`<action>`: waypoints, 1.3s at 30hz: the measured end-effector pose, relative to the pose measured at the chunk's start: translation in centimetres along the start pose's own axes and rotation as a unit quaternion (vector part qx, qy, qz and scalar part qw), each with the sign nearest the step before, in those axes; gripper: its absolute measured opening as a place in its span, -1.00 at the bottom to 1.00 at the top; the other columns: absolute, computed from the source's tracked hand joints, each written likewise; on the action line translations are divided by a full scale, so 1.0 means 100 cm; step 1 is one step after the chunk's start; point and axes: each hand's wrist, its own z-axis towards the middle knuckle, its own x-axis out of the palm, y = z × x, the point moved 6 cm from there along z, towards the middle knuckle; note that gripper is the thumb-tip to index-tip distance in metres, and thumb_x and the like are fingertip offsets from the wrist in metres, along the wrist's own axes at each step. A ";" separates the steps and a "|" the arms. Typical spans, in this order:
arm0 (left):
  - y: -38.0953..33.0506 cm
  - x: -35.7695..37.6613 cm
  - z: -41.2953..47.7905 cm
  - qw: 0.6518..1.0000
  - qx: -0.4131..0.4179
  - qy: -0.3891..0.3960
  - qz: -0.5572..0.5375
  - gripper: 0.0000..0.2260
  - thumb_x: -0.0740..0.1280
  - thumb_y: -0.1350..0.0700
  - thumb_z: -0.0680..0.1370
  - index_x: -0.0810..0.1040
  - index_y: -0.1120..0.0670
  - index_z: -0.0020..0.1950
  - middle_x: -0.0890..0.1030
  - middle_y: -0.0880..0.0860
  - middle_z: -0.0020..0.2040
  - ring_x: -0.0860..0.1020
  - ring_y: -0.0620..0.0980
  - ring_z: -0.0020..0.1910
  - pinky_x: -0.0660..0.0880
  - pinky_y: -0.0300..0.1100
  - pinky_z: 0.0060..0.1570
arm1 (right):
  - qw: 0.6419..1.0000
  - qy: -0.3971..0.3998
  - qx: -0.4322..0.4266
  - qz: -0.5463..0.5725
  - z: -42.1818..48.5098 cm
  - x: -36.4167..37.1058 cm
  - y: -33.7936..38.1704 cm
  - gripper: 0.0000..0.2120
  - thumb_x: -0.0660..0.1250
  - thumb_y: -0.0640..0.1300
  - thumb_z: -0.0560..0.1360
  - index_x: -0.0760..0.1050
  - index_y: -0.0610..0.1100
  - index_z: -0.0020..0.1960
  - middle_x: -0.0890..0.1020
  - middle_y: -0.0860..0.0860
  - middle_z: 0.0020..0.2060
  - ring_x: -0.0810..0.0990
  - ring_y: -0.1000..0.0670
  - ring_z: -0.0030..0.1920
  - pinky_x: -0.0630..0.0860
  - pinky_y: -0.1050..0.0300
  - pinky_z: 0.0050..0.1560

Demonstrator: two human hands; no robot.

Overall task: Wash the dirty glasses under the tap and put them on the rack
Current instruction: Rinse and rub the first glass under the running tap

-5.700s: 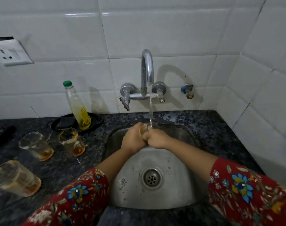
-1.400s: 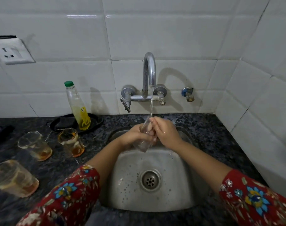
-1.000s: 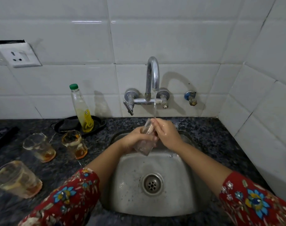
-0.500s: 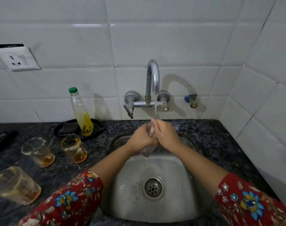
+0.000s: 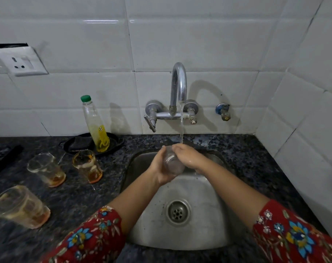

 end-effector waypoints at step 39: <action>-0.034 0.027 0.016 0.974 0.170 -0.048 0.141 -0.46 0.56 -0.02 0.24 0.60 0.21 0.14 0.66 0.16 -0.02 0.63 0.11 -0.09 0.58 -0.05 -0.03 | 0.986 -0.139 -0.007 -0.097 -0.013 -0.009 -0.006 -0.45 0.49 -0.10 0.24 0.38 -0.12 0.17 0.61 -0.04 -0.04 0.62 -0.06 -0.02 0.50 0.15 -0.16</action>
